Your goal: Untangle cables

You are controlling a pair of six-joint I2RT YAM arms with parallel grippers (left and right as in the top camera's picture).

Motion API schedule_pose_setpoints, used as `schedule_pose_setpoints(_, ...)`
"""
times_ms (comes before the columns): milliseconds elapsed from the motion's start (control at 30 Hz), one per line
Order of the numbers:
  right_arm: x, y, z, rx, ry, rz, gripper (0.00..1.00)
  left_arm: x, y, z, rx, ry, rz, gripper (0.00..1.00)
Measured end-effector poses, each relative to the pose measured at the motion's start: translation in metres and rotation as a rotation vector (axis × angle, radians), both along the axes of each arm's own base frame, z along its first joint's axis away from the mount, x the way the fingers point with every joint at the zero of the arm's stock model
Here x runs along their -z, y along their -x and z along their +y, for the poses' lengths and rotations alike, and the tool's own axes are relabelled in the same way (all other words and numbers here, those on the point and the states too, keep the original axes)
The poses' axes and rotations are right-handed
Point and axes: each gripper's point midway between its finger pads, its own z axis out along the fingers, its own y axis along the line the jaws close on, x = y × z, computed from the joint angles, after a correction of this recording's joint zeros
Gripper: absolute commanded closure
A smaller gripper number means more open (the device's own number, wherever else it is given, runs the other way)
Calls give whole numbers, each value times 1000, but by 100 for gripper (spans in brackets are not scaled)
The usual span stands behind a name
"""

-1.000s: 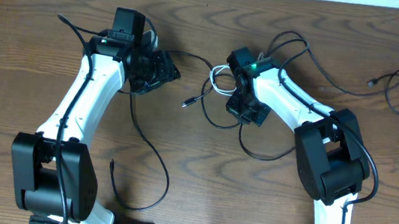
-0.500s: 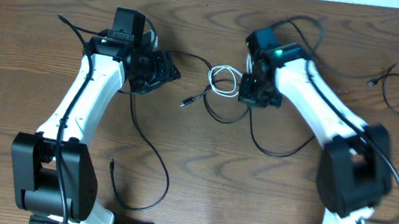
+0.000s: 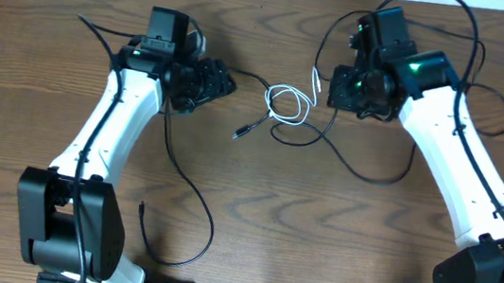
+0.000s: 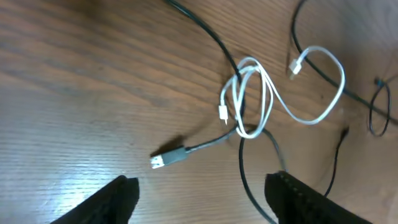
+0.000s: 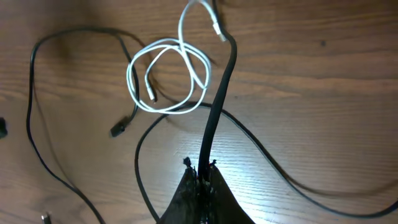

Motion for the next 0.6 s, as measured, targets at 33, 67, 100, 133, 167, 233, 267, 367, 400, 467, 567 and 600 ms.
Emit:
schedule_pose_setpoints(33,-1,-1,-1,3,-2,-2,99,0,1,-3,9,0,1,27)
schedule_pose_setpoints(67,-1,-2,-4,8,-3,-3,99,1,3,-9,23,-1,4,27)
schedule_pose_setpoints(100,-1,-3,-5,11,-3,-4,99,3,4,-13,34,-1,7,27)
schedule_pose_setpoints(133,-1,-4,-6,12,-3,-5,99,6,6,-19,49,-3,15,27)
schedule_pose_setpoints(167,-1,-4,-7,13,-2,-6,99,9,7,-23,59,-4,22,27)
schedule_pose_setpoints(233,-1,-5,-9,13,-2,-7,99,21,9,-33,79,-7,46,27)
schedule_pose_setpoints(267,-1,-5,-9,12,-2,-7,99,29,10,-38,87,-9,65,27)
schedule_pose_setpoints(367,-1,-5,-10,5,1,-11,99,55,10,-52,106,-13,113,27)
schedule_pose_setpoints(400,-1,-5,-10,2,2,-11,99,65,9,-58,117,-14,118,27)
schedule_pose_setpoints(467,-1,-5,-10,0,3,-12,99,77,5,-69,140,-14,110,27)
schedule_pose_setpoints(567,-1,-6,-10,-3,5,-14,99,81,-6,-85,168,-2,49,27)
schedule_pose_setpoints(600,-1,-5,-10,-5,5,-14,99,82,-8,-88,173,-2,38,27)
